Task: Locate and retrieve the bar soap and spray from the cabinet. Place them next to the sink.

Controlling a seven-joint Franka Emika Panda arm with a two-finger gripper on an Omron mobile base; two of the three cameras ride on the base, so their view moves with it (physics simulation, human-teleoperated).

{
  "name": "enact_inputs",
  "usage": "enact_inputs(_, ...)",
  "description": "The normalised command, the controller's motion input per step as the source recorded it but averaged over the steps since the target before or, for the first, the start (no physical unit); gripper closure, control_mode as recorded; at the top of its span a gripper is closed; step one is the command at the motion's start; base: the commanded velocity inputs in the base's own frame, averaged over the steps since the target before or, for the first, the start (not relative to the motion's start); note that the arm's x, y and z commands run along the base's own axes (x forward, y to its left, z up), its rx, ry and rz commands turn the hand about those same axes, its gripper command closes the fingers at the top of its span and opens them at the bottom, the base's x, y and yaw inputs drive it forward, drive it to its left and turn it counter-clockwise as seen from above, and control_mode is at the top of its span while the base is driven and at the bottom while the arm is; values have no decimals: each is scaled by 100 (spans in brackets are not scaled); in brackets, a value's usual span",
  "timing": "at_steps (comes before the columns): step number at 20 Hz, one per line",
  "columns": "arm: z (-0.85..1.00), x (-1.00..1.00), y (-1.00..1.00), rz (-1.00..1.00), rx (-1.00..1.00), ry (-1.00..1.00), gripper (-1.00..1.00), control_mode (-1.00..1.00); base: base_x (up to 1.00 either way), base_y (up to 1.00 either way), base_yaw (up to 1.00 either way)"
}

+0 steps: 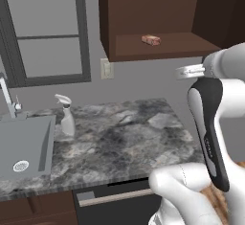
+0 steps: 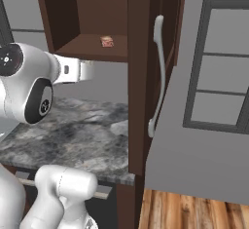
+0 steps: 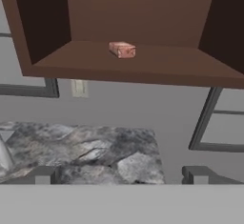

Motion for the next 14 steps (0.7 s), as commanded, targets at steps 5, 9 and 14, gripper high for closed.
enact_inputs(5,13,12,-11,0,3,-1,-100,-100,0,0,0)
enact_inputs(9,6,17,-11,1,9,-12,-100,-100,0,0,0)
enact_inputs(14,17,12,0,0,3,-9,-100,-100,0,0,0)
